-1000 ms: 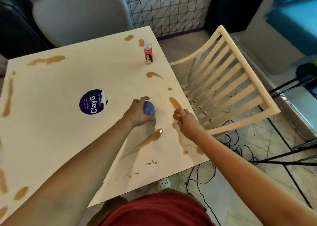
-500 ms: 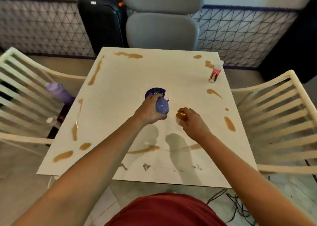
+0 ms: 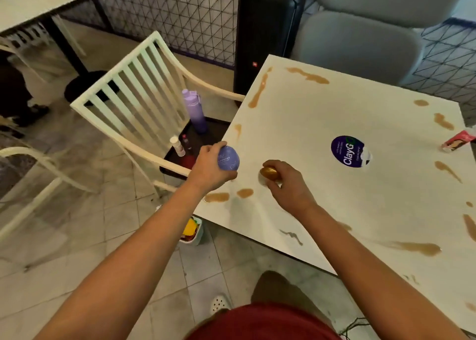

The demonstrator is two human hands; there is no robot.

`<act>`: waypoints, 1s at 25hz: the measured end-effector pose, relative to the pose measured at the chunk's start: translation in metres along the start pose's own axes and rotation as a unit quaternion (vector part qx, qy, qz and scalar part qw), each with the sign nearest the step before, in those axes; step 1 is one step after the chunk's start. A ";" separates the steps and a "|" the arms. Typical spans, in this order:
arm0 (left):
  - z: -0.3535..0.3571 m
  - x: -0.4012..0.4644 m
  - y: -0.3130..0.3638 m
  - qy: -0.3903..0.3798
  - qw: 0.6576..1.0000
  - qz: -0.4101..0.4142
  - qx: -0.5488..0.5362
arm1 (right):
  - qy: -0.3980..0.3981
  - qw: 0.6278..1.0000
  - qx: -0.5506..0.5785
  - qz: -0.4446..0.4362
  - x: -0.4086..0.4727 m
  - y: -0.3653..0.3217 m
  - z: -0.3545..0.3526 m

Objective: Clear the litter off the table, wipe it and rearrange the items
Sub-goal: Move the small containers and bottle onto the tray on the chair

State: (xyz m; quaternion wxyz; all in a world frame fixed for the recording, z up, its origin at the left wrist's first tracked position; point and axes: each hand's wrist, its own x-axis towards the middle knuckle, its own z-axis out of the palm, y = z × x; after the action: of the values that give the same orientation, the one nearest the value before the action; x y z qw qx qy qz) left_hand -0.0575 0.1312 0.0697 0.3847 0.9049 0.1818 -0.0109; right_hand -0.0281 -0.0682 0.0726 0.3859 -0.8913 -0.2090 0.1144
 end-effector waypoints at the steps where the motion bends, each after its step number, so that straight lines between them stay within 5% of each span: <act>1: -0.008 0.005 -0.012 0.006 1.000 -0.011 -0.002 | -0.002 1.000 -0.005 -0.007 0.008 -0.009 0.009; 12: -0.066 0.104 -0.097 0.072 0.993 -0.096 0.005 | -0.077 0.993 -0.019 -0.090 0.170 -0.061 0.069; 20: -0.076 0.181 -0.138 0.042 0.992 -0.121 0.001 | -0.112 0.994 -0.003 -0.005 0.268 -0.065 0.114; 25: -0.063 0.224 -0.169 -0.020 0.988 -0.151 0.015 | -0.064 0.992 -0.022 0.110 0.331 -0.055 0.161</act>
State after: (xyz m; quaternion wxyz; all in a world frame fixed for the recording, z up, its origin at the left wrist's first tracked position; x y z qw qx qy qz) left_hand 0.0874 0.3553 -0.0387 0.3689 0.8722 0.3084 -0.0899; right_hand 0.1911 0.2208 -0.0100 0.3369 -0.9079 -0.1364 0.2089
